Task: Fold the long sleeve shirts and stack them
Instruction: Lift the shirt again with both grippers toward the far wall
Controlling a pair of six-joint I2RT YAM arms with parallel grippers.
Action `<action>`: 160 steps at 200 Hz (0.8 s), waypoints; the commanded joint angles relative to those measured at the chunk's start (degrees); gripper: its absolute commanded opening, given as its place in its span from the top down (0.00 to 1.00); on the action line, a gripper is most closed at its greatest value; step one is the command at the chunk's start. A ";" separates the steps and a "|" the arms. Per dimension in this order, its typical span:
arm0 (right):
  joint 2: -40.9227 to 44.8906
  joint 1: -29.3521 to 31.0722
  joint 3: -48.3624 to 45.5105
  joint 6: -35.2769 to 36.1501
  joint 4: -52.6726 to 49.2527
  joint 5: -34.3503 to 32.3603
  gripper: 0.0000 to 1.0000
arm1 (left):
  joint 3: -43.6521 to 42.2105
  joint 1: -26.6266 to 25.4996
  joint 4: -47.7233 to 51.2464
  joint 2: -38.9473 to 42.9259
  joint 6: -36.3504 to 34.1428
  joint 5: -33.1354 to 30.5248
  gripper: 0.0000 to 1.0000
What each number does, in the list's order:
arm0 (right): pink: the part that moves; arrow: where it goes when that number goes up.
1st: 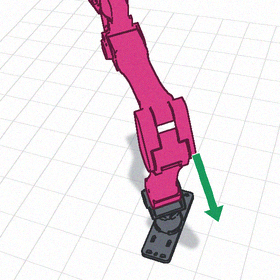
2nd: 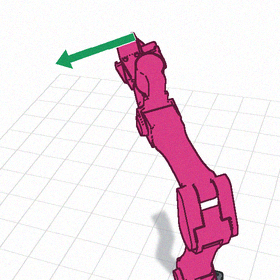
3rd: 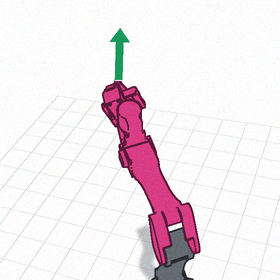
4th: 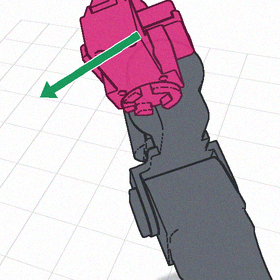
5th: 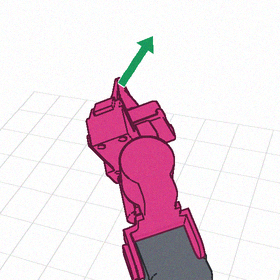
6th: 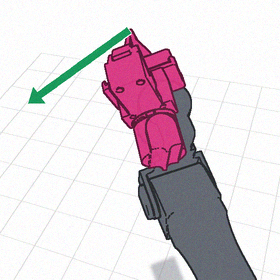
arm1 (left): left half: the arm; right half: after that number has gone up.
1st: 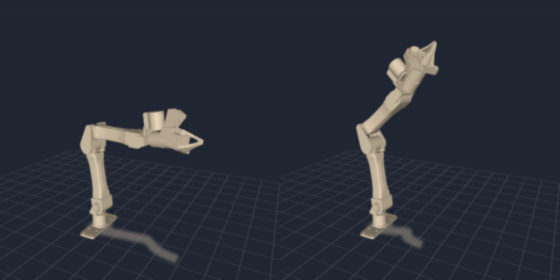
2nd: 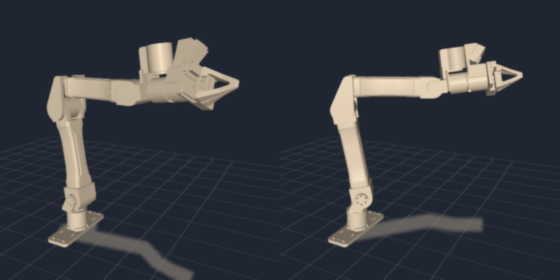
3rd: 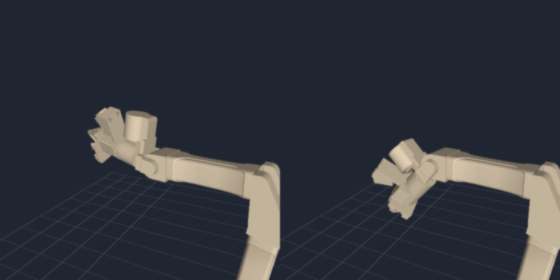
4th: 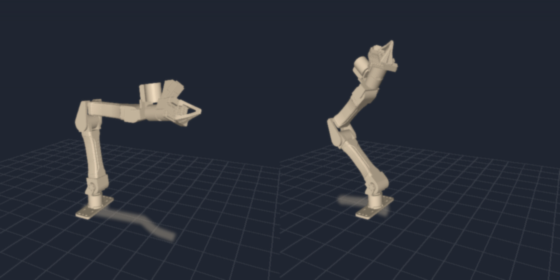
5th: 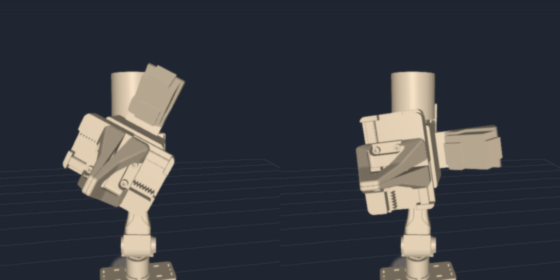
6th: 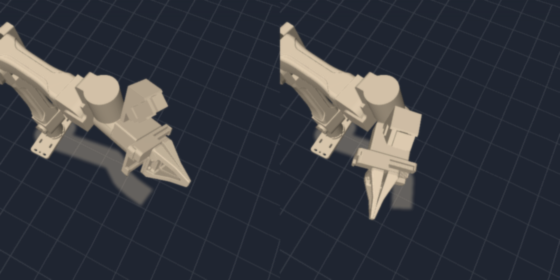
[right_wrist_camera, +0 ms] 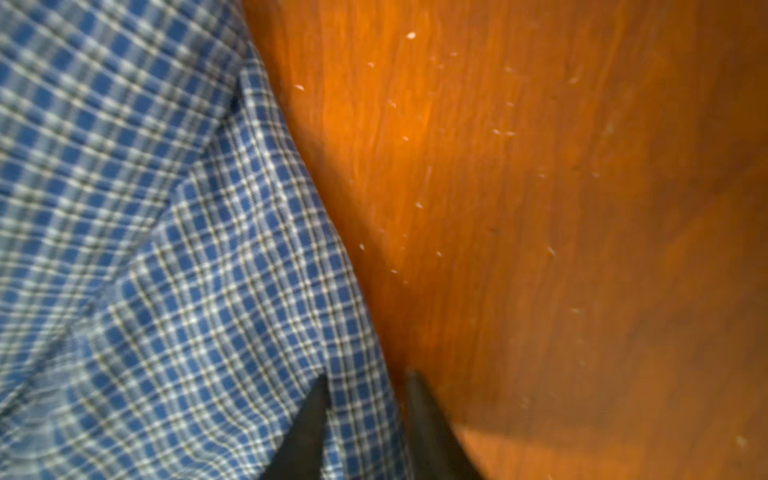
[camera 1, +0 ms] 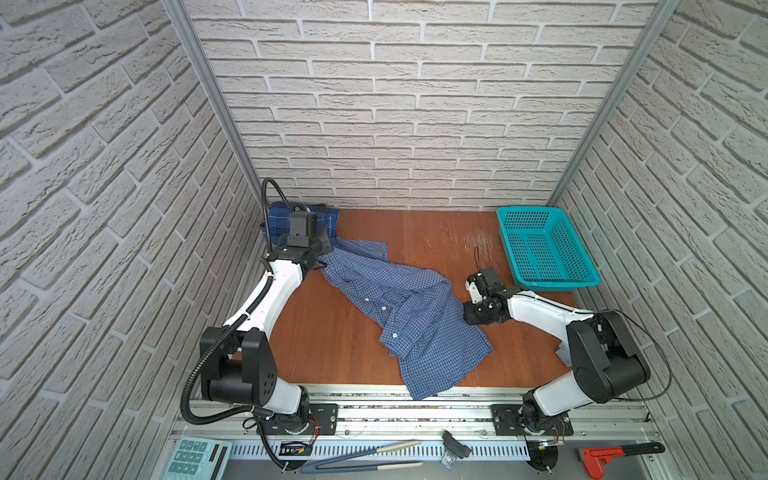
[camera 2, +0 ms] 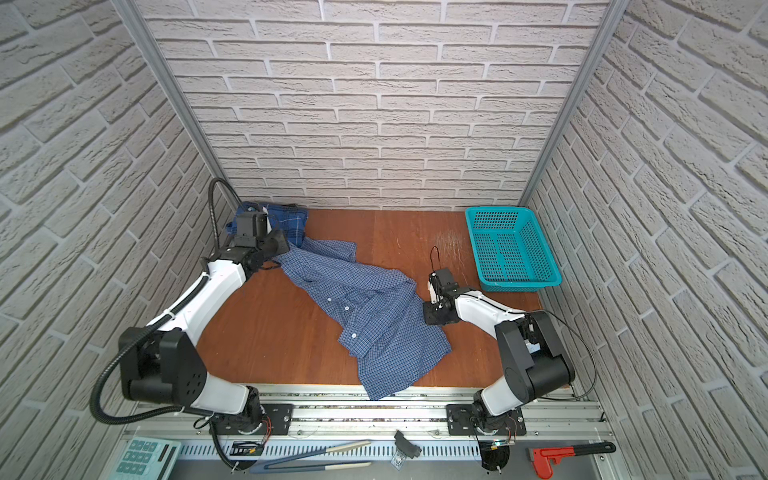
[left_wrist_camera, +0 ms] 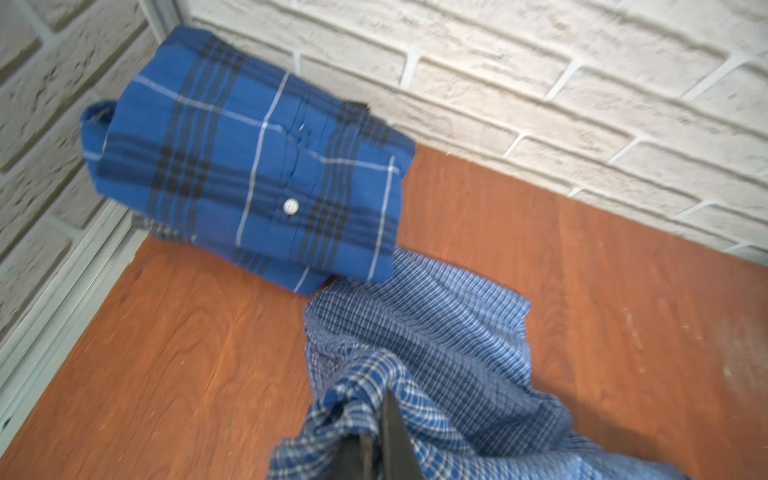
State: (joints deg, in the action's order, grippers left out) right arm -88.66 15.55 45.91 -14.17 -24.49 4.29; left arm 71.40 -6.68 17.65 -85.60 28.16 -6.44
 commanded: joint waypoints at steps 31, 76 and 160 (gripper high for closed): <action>-2.23 -4.65 21.27 8.22 -7.85 0.67 0.94 | 19.70 -0.19 2.10 -9.48 -0.87 4.75 1.00; -4.51 -8.69 55.29 14.22 -9.64 -11.89 0.94 | 60.21 1.67 16.45 -24.08 -2.17 10.15 1.00; 37.32 -9.84 -5.86 3.26 27.38 0.47 0.89 | -15.13 12.43 -12.19 15.19 11.22 11.68 1.00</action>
State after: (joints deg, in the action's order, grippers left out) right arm -59.22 6.07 59.42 -2.81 -11.03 0.19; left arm 75.02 4.34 18.22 -73.78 33.26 4.89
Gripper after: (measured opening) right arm 0.075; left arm 0.061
